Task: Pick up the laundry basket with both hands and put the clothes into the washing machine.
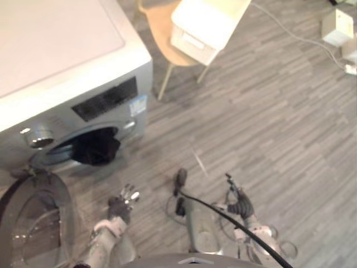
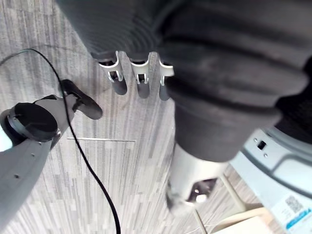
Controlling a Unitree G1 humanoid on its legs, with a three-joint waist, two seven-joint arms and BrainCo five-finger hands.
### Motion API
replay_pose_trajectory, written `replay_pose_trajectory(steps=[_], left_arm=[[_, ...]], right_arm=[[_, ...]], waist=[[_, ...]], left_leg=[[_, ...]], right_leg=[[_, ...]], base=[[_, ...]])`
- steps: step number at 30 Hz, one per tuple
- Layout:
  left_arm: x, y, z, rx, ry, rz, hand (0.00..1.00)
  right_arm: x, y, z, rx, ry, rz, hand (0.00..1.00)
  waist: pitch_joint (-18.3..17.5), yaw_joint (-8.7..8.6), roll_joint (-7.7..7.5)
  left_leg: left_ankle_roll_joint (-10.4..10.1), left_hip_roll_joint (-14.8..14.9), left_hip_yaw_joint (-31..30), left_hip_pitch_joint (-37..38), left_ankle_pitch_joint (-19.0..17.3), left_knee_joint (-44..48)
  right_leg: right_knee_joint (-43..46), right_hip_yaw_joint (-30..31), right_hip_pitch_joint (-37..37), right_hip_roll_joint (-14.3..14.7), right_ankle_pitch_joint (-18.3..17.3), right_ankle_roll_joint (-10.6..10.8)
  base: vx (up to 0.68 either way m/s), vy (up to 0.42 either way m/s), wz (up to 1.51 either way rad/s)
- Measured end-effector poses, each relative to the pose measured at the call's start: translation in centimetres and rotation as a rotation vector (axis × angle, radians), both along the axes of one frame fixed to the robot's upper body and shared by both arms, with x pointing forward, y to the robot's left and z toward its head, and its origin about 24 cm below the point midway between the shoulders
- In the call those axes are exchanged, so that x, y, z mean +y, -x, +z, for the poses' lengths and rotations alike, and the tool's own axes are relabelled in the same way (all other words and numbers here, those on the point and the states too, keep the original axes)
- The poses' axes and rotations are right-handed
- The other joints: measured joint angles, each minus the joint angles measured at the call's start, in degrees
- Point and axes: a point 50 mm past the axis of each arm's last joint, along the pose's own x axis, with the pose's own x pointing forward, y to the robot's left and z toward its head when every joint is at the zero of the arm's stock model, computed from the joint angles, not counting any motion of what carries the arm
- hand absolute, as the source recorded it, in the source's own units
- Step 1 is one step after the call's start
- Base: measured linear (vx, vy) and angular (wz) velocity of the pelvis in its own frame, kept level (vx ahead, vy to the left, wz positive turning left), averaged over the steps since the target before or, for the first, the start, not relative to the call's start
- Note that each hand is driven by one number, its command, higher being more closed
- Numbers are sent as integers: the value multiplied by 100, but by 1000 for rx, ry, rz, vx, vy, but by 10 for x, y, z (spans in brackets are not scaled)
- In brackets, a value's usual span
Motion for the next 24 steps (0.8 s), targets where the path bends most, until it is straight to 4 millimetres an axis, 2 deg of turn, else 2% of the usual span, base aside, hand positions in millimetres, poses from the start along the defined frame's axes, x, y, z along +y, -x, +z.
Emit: replay_pose_trajectory(steps=[1, 2, 3, 4, 6, 8, 9, 10, 11, 13, 15, 16, 17, 21, 24], left_arm=[[1, 1, -2, 6, -15, -4, 0], [2, 3, -4, 16, -38, -3, 0], [7, 6, -7, 30, -70, 21, 0], [10, 11, -11, 54, -101, 46, 0], [11, 16, -14, 71, -137, 67, 0], [11, 22, -16, 87, -198, 72, 0], [11, 28, -17, 101, -228, 90, 0], [10, 33, -19, 118, -281, 95, 0], [7, 34, -19, 120, -356, 73, 0], [4, 35, -18, 108, -414, 49, 0], [5, 38, -19, 106, -457, 27, 0], [6, 40, -20, 112, -465, 27, 0], [8, 41, -20, 116, -469, 33, 0], [13, 45, -20, 107, -458, 24, 0], [13, 51, -22, 117, -472, -3, 0]], right_arm=[[4, 1, -3, 12, -4, -2, 0], [6, 3, -7, 28, -7, -7, 0], [9, 4, -14, 57, -12, -5, 0], [9, 6, -21, 89, -11, -8, 0], [9, 13, -33, 149, 0, -13, 0], [6, 20, -41, 194, 38, -18, 0], [3, 23, -44, 215, 56, -25, 0], [-1, 25, -46, 225, 74, -43, 0], [-8, 29, -49, 240, 85, -95, 0], [-16, 35, -53, 264, 90, -159, 0], [-22, 42, -57, 284, 89, -225, 0], [-26, 44, -58, 290, 85, -261, 0], [-29, 47, -60, 298, 80, -297, 0], [-31, 56, -62, 311, 44, -361, 0], [-29, 60, -64, 319, 10, -397, 0]], waist=[[-8, -20, -7], [-13, -34, -16], [-83, 21, -2], [-218, 123, 116], [-437, 156, 253], [-563, 255, 320], [-673, 329, 324], [-740, 330, 336], [-805, 315, 365], [-915, 317, 414], [-1060, 314, 475], [-1150, 300, 545], [-1161, 283, 551], [-1324, 289, 605], [-1420, 258, 623]], left_leg=[[-5, -61, -96, 160, -3, -16], [-25, -113, -204, 308, -6, -26], [-85, -151, -293, 496, 20, -94], [-161, -123, -358, 594, 121, -294], [-116, -148, -454, 738, 302, -659], [55, -153, -365, 926, 462, -935], [294, -141, -127, 1058, 511, -1117], [560, -135, 129, 1183, 493, -1301], [690, -145, 332, 1283, 529, -1502], [763, -185, 403, 1317, 604, -1690], [716, -287, 349, 1382, 875, -2005], [687, -321, 338, 1424, 1257, -2186], [390, -387, 347, 1555, 1473, -2345], [208, -611, 299, 1742, 1566, -2648], [-66, -830, 167, 1836, 1736, -3107]], right_leg=[[383, 435, 14, 9, -321, 27], [686, 819, 86, 32, -591, 147], [827, 931, 219, 35, -767, 358], [740, 822, 376, 86, -794, 332], [602, 616, 576, 92, -872, 299], [514, 516, 737, 95, -889, 283], [441, 518, 778, 97, -887, 282], [298, 508, 892, 92, -876, 287], [162, 491, 995, 84, -876, 286], [60, 394, 1071, 43, -848, 247], [-41, 222, 1158, -19, -800, 217], [-106, 118, 1213, -38, -789, 234], [-181, 18, 1344, -91, -790, 277], [-519, -108, 1665, -218, -674, 451], [-698, -152, 1734, -305, -538, 496]], base=[[20, -36, 55], [23, -92, 65], [11, -140, 49], [-14, -179, 34], [-8, -155, 39], [18, -128, 23], [9, -95, 11], [29, -104, 29], [33, -79, 43], [30, -32, 48], [44, 7, 41], [88, 31, 36], [115, 50, 43], [72, 84, 27], [43, 94, 18]])
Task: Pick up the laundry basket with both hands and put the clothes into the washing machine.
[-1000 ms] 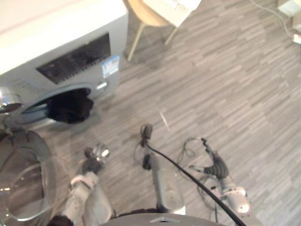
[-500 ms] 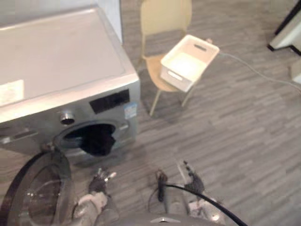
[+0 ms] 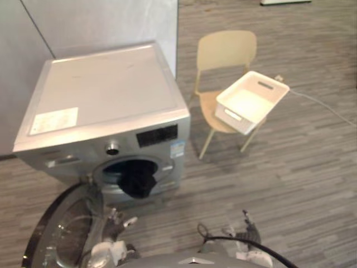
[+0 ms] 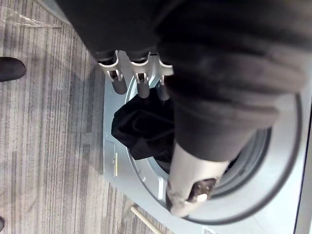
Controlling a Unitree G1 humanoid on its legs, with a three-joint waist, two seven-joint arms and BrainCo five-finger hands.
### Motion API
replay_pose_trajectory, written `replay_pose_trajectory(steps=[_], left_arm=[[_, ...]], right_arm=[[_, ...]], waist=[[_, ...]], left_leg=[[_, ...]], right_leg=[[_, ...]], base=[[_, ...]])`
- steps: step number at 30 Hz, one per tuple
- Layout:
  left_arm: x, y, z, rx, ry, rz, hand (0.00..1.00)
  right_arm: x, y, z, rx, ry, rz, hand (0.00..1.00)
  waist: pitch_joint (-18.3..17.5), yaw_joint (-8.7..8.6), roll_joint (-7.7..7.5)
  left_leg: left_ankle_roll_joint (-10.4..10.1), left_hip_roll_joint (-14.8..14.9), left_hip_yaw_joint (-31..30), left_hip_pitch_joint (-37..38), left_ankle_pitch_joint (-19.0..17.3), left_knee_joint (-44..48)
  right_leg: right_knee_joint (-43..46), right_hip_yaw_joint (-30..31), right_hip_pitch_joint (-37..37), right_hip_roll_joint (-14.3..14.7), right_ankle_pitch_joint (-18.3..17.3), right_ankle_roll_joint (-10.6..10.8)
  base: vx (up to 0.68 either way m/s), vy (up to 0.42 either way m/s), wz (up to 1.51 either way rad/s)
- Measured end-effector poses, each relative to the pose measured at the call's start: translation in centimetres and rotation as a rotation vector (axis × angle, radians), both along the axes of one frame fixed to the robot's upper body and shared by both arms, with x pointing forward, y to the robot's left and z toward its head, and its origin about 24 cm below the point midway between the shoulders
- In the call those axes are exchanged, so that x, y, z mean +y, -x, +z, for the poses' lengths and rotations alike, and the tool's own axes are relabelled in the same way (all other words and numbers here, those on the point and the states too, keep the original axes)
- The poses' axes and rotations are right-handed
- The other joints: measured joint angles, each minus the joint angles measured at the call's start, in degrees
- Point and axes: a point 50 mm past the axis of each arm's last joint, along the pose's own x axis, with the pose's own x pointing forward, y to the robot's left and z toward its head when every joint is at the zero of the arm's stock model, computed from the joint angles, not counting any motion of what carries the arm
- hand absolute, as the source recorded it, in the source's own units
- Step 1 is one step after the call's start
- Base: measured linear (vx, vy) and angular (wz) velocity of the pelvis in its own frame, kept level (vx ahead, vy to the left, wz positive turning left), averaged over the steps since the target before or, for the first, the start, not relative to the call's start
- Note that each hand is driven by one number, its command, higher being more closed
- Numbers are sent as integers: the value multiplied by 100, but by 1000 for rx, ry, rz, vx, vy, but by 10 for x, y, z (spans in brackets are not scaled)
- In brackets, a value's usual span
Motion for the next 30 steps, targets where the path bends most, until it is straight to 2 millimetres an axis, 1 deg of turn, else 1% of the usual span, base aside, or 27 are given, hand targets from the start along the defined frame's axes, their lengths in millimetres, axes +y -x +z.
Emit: replay_pose_trajectory(steps=[1, 4, 7, 8, 9, 11, 12, 13, 14, 15, 16, 17, 19, 20, 21, 22, 23, 24, 25, 26, 27, 28, 29, 30], left_arm=[[0, 2, -1, 9, -7, -12, 0], [0, 9, -7, 52, -37, -43, 0], [6, 6, -5, 46, -66, -30, 0], [8, 4, -5, 42, -72, -26, 0], [12, 3, -3, 35, -82, -16, 0], [19, 8, -3, 42, -93, 17, 0], [25, 13, -4, 51, -99, 48, 0], [28, 16, -4, 58, -105, 68, 0], [33, 22, -4, 69, -110, 103, 0], [35, 25, -5, 75, -112, 120, 0], [39, 30, -5, 86, -115, 151, 0], [43, 36, -7, 104, -118, 189, 0], [47, 42, -11, 141, -129, 233, 0], [52, 49, -13, 175, -146, 263, 0], [55, 54, -14, 196, -154, 288, 0], [56, 55, -15, 215, -173, 284, 0], [57, 54, -15, 220, -184, 290, 0], [58, 45, -15, 220, -198, 293, 0], [57, 35, -15, 205, -205, 303, 0], [58, 29, -13, 193, -213, 308, 0], [61, 18, -10, 170, -233, 316, 0], [60, 8, -8, 151, -241, 321, 0], [59, 4, -7, 146, -249, 316, 0], [58, -9, -4, 126, -269, 301, 0]], right_arm=[[0, 1, -1, 4, -5, -12, 0], [-2, 8, -7, 45, -18, -28, 0], [4, 10, -12, 71, -40, -33, 0], [5, 9, -13, 75, -46, -32, 0], [8, 10, -14, 81, -54, -29, 0], [9, 7, -15, 81, -59, -28, 0], [9, 4, -14, 73, -59, -27, 0], [9, 1, -14, 68, -62, -28, 0], [9, -1, -15, 69, -65, -26, 0], [9, -2, -16, 73, -66, -24, 0], [10, -7, -17, 75, -66, -6, 0], [14, -12, -17, 68, -70, 15, 0], [20, -15, -17, 66, -87, 34, 0], [23, -16, -18, 67, -91, 51, 0], [22, -11, -19, 82, -97, 58, 0], [21, -11, -18, 79, -97, 59, 0], [21, -11, -18, 74, -98, 56, 0], [18, -15, -14, 49, -102, 45, 0], [14, -18, -11, 26, -93, 45, 0], [12, -18, -10, 22, -87, 43, 0], [9, -18, -10, 19, -89, 31, 0], [7, -18, -9, 19, -82, 30, 0], [7, -19, -9, 16, -81, 31, 0], [8, -22, -8, 9, -84, 35, 0]], waist=[[-1, 6, -3], [3, 1, -6], [46, 13, -73], [64, 19, -100], [107, 55, -158], [159, 112, -243], [166, 179, -309], [150, 225, -340], [95, 296, -420], [55, 335, -453], [-19, 436, -501], [-29, 478, -508], [31, 479, -557], [95, 502, -550], [109, 526, -553], [137, 521, -545], [149, 514, -559], [329, 501, -563], [493, 454, -581], [576, 410, -596], [716, 323, -637], [789, 314, -606], [789, 304, -623], [907, 253, -677]], left_leg=[[-6, -82, -14, 47, 37, -112], [6, -195, 28, 187, 77, -284], [6, -174, 58, 132, 50, -203], [7, -149, 51, 82, -21, -88], [-29, -74, 49, -32, -242, 235], [-34, 23, 38, -101, -513, 642], [-55, 107, 56, -183, -678, 910], [-74, 165, 56, -209, -789, 1063], [-84, 184, 56, -233, -897, 1181], [-94, 184, 60, -259, -950, 1207], [-93, 197, 151, -281, -1014, 1238], [-118, 281, 221, -338, -1095, 1333], [-169, 435, 219, -362, -1224, 1589], [-219, 599, 214, -358, -1330, 1806], [-262, 841, 182, -353, -1368, 2078], [-278, 1016, 160, -358, -1387, 2254], [-276, 1098, 149, -354, -1385, 2364], [-216, 1249, 70, -427, -1343, 2625], [-111, 1320, -22, -549, -1255, 2837], [-49, 1332, -59, -619, -1197, 2905], [-19, 1327, -112, -720, -1098, 2940], [-41, 1283, -24, -753, -1058, 2670], [-77, 1257, 73, -746, -1065, 2467], [-283, 1173, 163, -773, -1015, 2160]], right_leg=[[-8, 6, 1, -53, 19, 1], [-38, 53, 49, -120, 109, 55], [-119, 76, 44, -100, 179, 29], [-123, 75, 44, -97, 194, 22], [-93, 77, 47, -94, 196, -9], [-44, 154, 77, -72, 160, -68], [-57, 199, 85, -38, 139, -134], [-135, 203, 76, -5, 147, -189], [-213, 201, 60, 12, 170, -251], [-266, 201, 39, 18, 172, -252], [-385, 203, -5, 27, 197, -273], [-478, 208, 23, 78, 235, -270], [-535, 207, 109, 165, 329, -227], [-492, 208, 196, 258, 409, -182], [-313, 203, 216, 397, 314, -103], [-151, 186, 187, 500, 196, -124], [-39, 177, 164, 543, 120, -133], [173, 163, 171, 600, -12, -138], [341, 104, 165, 592, -137, -168], [392, 50, 152, 565, -215, -176], [506, 3, 104, 493, -315, -197], [646, -42, -148, 469, -418, -211], [705, -43, -279, 467, -427, -226], [923, -65, -532, 420, -476, -262]], base=[[39, 94, 13], [32, 70, -4], [9, 24, -6], [-26, -9, -4], [-38, -12, -6], [-40, -6, -22], [-78, 2, -34], [-90, 9, -37], [-64, 15, -30], [-12, 32, -46], [11, 38, -52], [25, 28, -49], [60, 1, -19], [84, -25, -16], [105, -51, -16], [92, -59, -11], [120, -81, 2], [73, -92, 13], [47, -91, 23], [-44, -45, 43], [-80, -19, 34], [-85, -27, 20], [-51, -40, 1], [-27, -64, 4]])
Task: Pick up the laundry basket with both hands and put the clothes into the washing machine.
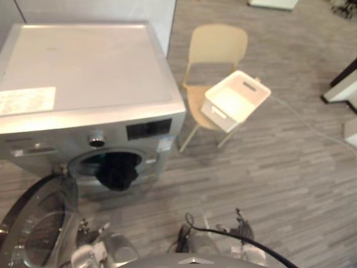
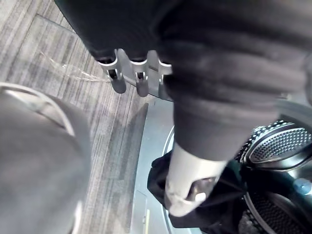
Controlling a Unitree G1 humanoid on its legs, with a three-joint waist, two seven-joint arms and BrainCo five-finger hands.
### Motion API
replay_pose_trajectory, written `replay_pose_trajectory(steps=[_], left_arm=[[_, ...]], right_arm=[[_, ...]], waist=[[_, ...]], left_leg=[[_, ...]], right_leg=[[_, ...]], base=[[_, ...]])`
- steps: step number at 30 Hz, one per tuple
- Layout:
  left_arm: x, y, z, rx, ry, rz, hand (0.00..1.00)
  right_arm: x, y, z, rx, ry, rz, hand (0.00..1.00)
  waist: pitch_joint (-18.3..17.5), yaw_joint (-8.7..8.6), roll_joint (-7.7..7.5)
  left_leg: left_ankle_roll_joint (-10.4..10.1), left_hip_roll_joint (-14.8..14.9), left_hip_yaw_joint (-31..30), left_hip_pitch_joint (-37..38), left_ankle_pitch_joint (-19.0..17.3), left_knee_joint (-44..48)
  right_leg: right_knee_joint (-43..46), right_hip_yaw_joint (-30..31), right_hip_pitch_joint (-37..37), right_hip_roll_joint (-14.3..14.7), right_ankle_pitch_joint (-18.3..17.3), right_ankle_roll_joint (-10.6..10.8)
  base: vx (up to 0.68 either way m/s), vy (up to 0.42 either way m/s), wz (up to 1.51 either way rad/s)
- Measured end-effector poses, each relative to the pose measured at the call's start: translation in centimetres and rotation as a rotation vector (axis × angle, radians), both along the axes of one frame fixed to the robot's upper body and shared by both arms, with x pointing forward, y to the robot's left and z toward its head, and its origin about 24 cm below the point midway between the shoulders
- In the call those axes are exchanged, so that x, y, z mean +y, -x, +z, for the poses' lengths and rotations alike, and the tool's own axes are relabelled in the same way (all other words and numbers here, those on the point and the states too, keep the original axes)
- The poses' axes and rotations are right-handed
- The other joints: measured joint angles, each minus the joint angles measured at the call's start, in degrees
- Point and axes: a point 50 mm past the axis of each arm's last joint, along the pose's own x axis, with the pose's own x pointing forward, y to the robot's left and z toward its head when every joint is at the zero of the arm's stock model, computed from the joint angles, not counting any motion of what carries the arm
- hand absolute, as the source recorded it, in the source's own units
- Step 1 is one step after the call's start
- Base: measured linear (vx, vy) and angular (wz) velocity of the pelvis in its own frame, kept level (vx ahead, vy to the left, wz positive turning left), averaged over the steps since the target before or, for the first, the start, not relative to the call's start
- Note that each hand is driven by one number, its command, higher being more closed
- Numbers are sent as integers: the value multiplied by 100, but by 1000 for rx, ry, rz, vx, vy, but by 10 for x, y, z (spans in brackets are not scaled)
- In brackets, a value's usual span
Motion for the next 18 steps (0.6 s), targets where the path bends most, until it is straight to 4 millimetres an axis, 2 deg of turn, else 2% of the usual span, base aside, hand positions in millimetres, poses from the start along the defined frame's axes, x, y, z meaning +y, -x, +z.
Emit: replay_pose_trajectory(steps=[2, 5, 7, 9, 12, 14, 18], left_arm=[[-2, -20, 3, -20, -4, -31, 0], [-5, -53, 13, -51, -49, -83, 0], [-4, -90, 31, -130, -94, -114, 0], [0, -121, 52, -201, -149, -115, 0], [3, -145, 71, -262, -187, -100, 0], [5, -155, 80, -288, -200, -96, 0], [13, -181, 101, -294, -265, -83, 0]], right_arm=[[4, -9, 3, -23, -1, 23, 0], [13, -44, 20, -132, 12, 79, 0], [25, -70, 36, -226, 15, 125, 0], [39, -81, 46, -286, -6, 165, 0], [51, -81, 48, -302, -29, 196, 0], [53, -80, 49, -303, -34, 204, 0], [58, -86, 60, -371, -61, 205, 0]], waist=[[311, -40, -81], [670, -148, -124], [950, -231, -135], [1077, -218, -166], [1238, -296, -226], [1325, -366, -279], [1500, -481, -447]], left_leg=[[24, -78, 23, -127, 35, 66], [103, -26, 157, -521, -112, 499], [140, 4, 232, -826, -142, 666], [177, 81, 373, -1053, -163, 752], [200, 128, 498, -1080, -144, 776], [219, 143, 515, -1087, -154, 830], [271, 239, 540, -1421, -182, 1037]], right_leg=[[484, 102, -372, -133, -86, -29], [1010, 400, -1041, -205, -147, -59], [1035, 537, -1409, -186, 5, -76], [859, 671, -1684, -81, 227, -89], [630, 744, -1700, 7, 469, -104], [610, 751, -1702, 7, 514, -95], [619, 779, -2024, 39, 651, -126]], base=[[-69, -73, -8], [-133, -23, -35], [-169, 32, -30], [-144, 32, -40], [-54, 36, -28], [-34, 30, -10], [-72, 1, -12]])
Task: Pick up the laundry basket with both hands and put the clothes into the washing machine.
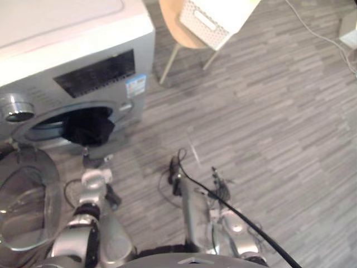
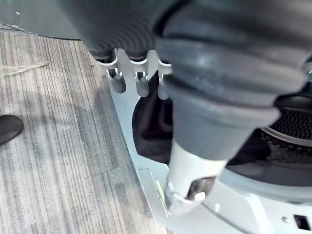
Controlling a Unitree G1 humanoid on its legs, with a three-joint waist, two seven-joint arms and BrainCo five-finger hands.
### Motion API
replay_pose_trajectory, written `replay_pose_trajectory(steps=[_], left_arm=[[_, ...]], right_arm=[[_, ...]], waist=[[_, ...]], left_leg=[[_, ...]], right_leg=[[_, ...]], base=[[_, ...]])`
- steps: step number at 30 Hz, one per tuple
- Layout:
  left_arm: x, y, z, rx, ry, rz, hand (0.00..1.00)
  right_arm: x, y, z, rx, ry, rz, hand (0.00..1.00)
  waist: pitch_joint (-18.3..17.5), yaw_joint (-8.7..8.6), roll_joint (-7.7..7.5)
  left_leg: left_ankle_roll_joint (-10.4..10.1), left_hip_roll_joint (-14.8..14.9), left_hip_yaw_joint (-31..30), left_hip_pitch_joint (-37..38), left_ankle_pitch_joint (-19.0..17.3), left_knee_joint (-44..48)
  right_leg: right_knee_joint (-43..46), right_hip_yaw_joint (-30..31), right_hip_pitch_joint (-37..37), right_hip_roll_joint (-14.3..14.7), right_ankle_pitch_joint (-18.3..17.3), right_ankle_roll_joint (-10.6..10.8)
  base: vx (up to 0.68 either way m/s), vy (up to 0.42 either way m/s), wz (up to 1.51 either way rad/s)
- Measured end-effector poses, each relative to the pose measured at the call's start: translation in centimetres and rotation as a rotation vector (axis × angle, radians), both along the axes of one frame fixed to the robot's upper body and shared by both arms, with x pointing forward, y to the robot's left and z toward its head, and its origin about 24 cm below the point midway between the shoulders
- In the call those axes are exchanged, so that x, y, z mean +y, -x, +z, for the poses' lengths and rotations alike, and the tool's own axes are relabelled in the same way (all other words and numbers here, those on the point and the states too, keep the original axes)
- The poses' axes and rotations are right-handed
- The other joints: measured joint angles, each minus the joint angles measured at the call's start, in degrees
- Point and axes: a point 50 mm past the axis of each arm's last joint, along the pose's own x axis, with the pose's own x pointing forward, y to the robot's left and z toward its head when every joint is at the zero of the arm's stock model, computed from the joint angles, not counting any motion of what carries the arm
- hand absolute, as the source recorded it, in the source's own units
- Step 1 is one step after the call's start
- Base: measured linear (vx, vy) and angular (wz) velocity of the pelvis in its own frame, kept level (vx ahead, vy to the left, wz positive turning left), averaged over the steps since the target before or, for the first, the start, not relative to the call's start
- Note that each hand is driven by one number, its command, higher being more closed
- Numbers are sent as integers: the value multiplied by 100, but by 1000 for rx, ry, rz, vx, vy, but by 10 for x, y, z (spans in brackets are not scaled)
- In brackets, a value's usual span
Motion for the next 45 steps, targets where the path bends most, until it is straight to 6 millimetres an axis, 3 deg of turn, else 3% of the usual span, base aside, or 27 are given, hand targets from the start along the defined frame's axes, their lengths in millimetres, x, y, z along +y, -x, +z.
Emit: replay_pose_trajectory(steps=[3, 5, 7, 10, 15, 22, 32, 39, 45], left_arm=[[10, -10, 12, -17, 42, 72, 0], [12, -14, 16, -50, 131, 134, 0], [9, -21, 23, -98, 221, 176, 0], [-2, -36, 37, -175, 340, 191, 0], [-13, -58, 69, -343, 523, 193, 0], [11, -65, 106, -547, 662, 266, 0], [35, -64, 134, -751, 826, 409, 0], [37, -73, 167, -883, 925, 364, 0], [31, -84, 205, -961, 935, 279, 0]], right_arm=[[7, -4, 14, -71, -36, 4, 0], [9, -2, 28, -131, -63, 2, 0], [8, 3, 34, -155, -78, -4, 0], [7, 1, 50, -226, -90, -27, 0], [8, 2, 75, -337, -108, -40, 0], [22, 2, 102, -447, -227, -29, 0], [26, 11, 100, -437, -258, -27, 0], [22, 8, 103, -455, -292, -50, 0], [19, 3, 138, -618, -316, -41, 0]], waist=[[135, -20, -129], [135, 28, -128], [147, 47, -111], [148, 9, -109], [150, 28, -107], [150, 144, -106], [149, 92, -109], [145, 71, -113], [145, 23, -113]], left_leg=[[28, 270, 73, -291, -30, 230], [55, 590, 148, -598, -67, 319], [4, 787, 68, -870, -63, 564], [-17, 956, -232, -1305, 0, 625], [-14, 974, -559, -1916, 97, 667], [-34, 979, -732, -2604, 144, 731], [-26, 1087, -741, -2938, 76, 789], [51, 1196, -491, -3210, -9, 885], [108, 1364, -190, -3406, -264, 1154]], right_leg=[[-173, -2, -270, 166, 103, -48], [-359, -544, -473, 129, 160, -133], [-199, -845, -636, 101, 338, -350], [-3, -1065, -867, 161, 201, -420], [238, -1310, -1255, 82, 14, -411], [217, -1477, -1706, 54, 93, -461], [43, -1554, -1894, 147, 143, -461], [-921, -1416, -1983, 429, 769, -403], [-1657, -1172, -2078, 624, 1298, -346]], base=[[-71, -23, -34], [-28, -12, -57], [56, -1, -20], [59, -37, 13], [32, -14, 22], [60, 48, 5], [55, 51, -4], [25, 84, -25], [8, 71, -32]])
